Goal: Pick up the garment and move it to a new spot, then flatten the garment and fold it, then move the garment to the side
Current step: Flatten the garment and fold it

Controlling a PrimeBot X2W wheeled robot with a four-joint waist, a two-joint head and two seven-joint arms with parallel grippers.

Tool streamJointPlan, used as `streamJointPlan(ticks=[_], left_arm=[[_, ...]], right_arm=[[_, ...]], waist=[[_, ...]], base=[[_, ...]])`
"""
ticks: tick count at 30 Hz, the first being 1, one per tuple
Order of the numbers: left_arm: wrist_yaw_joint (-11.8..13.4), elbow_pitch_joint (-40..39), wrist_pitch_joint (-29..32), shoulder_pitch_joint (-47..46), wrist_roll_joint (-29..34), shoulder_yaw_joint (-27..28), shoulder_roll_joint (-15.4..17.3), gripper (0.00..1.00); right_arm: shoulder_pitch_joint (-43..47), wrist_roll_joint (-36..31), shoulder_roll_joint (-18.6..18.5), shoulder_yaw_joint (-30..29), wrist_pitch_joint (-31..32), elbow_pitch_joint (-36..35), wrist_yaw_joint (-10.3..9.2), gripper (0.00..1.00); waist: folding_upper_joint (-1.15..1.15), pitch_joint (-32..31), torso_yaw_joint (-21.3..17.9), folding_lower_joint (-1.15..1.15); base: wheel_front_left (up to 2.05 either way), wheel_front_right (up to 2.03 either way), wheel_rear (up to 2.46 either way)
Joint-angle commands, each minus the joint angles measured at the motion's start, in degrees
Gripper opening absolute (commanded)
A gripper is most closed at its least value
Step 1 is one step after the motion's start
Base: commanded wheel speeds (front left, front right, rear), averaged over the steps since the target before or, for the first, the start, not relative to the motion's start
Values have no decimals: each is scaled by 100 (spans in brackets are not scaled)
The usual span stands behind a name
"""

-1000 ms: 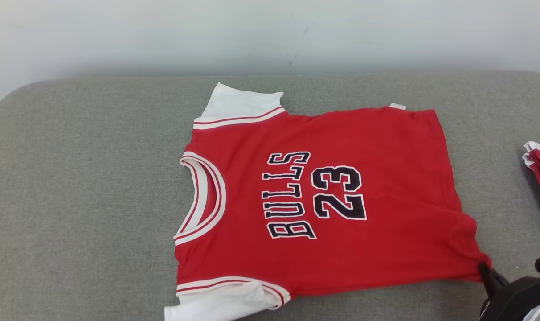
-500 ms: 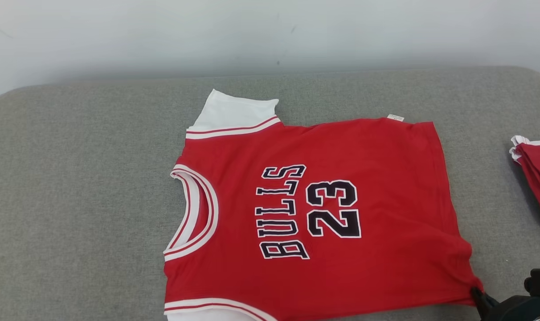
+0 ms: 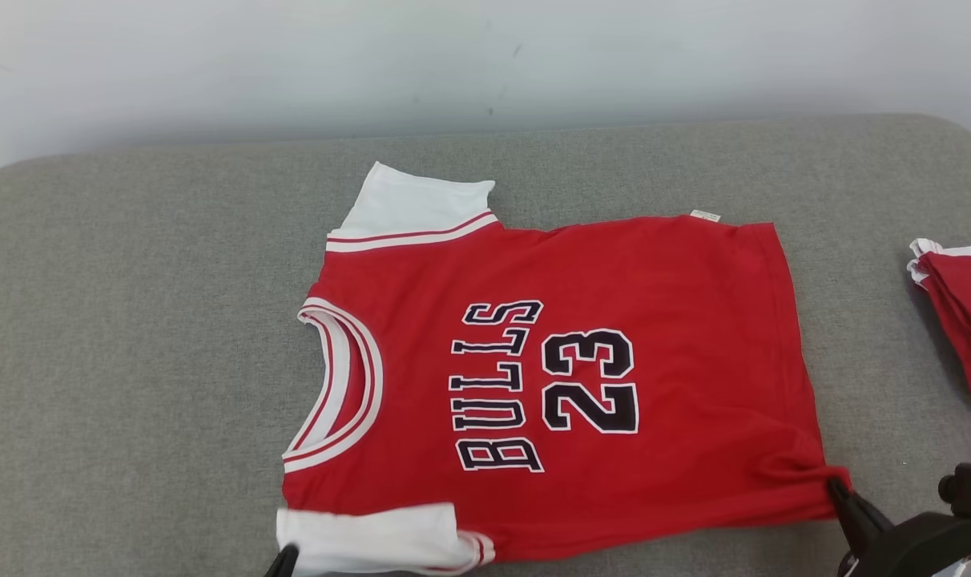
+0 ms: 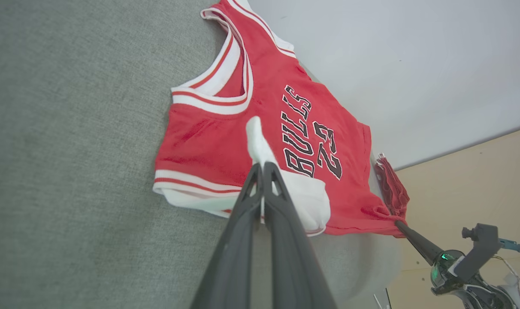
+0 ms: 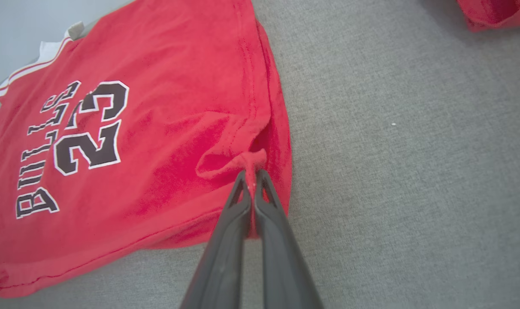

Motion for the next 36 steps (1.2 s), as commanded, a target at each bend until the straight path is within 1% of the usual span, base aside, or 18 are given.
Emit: streamJointPlan(ticks=[1,5,12,18,22,27,36], left_arm=[[-11,13,-29,-125,107,-11,-29,0],[-52,229,-138,-671,456,-175,-179,0],[-146,767,-691,-1611,1120,-318,-477,0],[-156,1315,-1064,-2378,1696,-412,-656,0],[-103,1608,-1250,-2800,2023,-333,-830,0],[-159,1943,-1351,-3157,2287,-296,-1055,0],[-224,2180,-1377,-3319,2471,-226,-1159,0]], right_arm=[[-62,9,-1,-2,-44,-39,-13,0],[-242,69,-6,39,-204,-123,-13,0],[-519,14,-57,73,-595,-68,-13,0],[-810,-31,-55,140,-787,103,-13,0],[-1049,-96,-88,236,-924,274,-13,0],[-1291,-165,-146,346,-1079,552,-13,0],[-1420,-175,-212,379,-1342,724,-13,0]], waist=[[0,2,-2,0],[0,33,-38,0],[0,186,-60,0],[0,382,-45,0],[0,496,-34,0],[0,597,-21,0],[0,669,-42,0]], base=[[0,0,0],[0,0,0],[0,0,0],[0,0,0],[0,0,0],[0,0,0],[0,0,0]])
